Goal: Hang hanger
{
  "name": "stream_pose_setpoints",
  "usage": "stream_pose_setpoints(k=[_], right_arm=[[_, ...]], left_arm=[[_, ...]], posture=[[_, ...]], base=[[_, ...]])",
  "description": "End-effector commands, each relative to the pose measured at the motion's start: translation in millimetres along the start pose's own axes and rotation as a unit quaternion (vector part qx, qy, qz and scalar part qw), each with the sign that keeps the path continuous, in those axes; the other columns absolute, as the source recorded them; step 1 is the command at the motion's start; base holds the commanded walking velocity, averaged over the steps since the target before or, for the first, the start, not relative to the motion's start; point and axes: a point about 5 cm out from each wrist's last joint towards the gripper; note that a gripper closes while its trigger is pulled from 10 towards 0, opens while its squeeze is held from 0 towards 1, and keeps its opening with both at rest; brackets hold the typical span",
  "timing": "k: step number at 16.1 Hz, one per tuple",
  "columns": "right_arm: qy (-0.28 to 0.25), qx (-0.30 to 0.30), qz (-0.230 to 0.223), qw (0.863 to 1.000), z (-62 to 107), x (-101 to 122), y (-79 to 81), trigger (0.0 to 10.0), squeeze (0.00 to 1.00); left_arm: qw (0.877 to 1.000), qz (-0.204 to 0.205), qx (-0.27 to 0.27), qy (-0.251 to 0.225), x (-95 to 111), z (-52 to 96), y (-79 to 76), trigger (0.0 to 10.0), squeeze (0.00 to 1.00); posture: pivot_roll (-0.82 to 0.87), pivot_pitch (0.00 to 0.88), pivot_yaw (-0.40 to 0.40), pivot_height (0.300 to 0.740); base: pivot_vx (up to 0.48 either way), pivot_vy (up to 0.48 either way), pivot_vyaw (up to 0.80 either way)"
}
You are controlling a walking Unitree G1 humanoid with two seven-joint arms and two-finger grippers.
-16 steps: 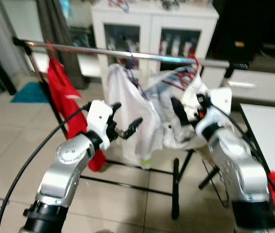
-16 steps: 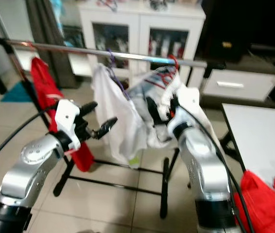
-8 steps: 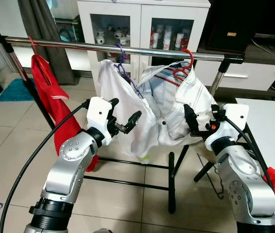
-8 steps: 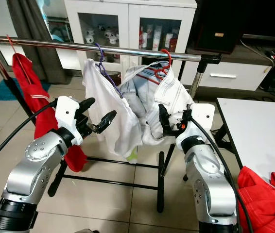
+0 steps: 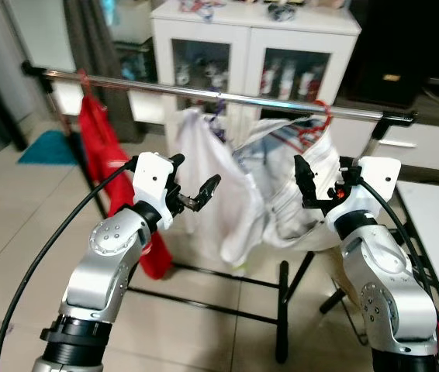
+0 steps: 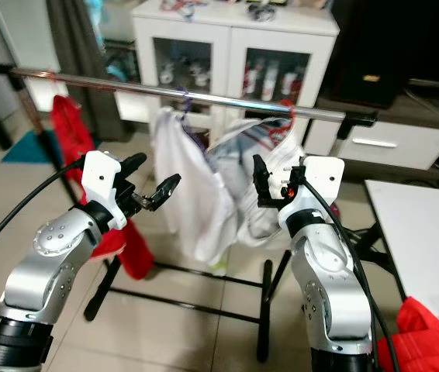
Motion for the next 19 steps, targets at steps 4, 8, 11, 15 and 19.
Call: stream_pose_setpoints(k=[4, 8, 11, 15, 19], right_arm=[[-0.013, -0.009, 0.001, 1.000, 2.3, 5, -4.8, 10.0, 0.00], [-0.015, 0.025, 0.004, 1.000, 3.5, 7, -1.3, 10.0, 0.00], [-0.002, 0.044, 0.014, 0.999, 5.0, 7, -5.7, 10.0, 0.00], [0.006, 0.065, 0.025, 0.998, 5.6, 9, -8.9, 10.0, 0.00], [-0.017, 0.100, 0.014, 0.995, 0.8, 17, -6.7, 10.0, 1.00]], left_arm=[[1.000, -0.004, -0.018, -0.002, 3, -3.1, -4.8, 10.0, 0.00], [1.000, -0.001, -0.021, -0.013, 5, -2.6, -6.5, 10.0, 0.00], [1.000, 0.000, -0.025, -0.009, 5, -2.1, -7.2, 10.0, 0.00], [1.000, 0.004, -0.030, -0.003, 3, -0.1, -7.1, 10.0, 0.00], [0.999, 0.002, -0.035, 0.011, -1, 2.7, -4.9, 10.0, 0.00]], posture=[[-0.01, 0.000, 0.008, 0.740], [-0.01, 0.000, 0.008, 0.740], [-0.01, 0.000, 0.013, 0.740], [-0.01, 0.000, 0.013, 0.740], [-0.01, 0.000, 0.011, 0.740]], base=[[0.417, 0.000, -0.52], [0.203, 0.000, 0.00], [0.000, 0.000, 0.00], [0.000, 0.000, 0.00], [0.000, 0.000, 0.00]])
Point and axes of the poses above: a point about 5 cm out from each wrist's last joint towards the gripper, its own z axis pointing back from the gripper into the wrist, its own x axis along the axis of the wrist's last joint, y = z × x, and after that the axes turned 6 degrees about -z, right-handed
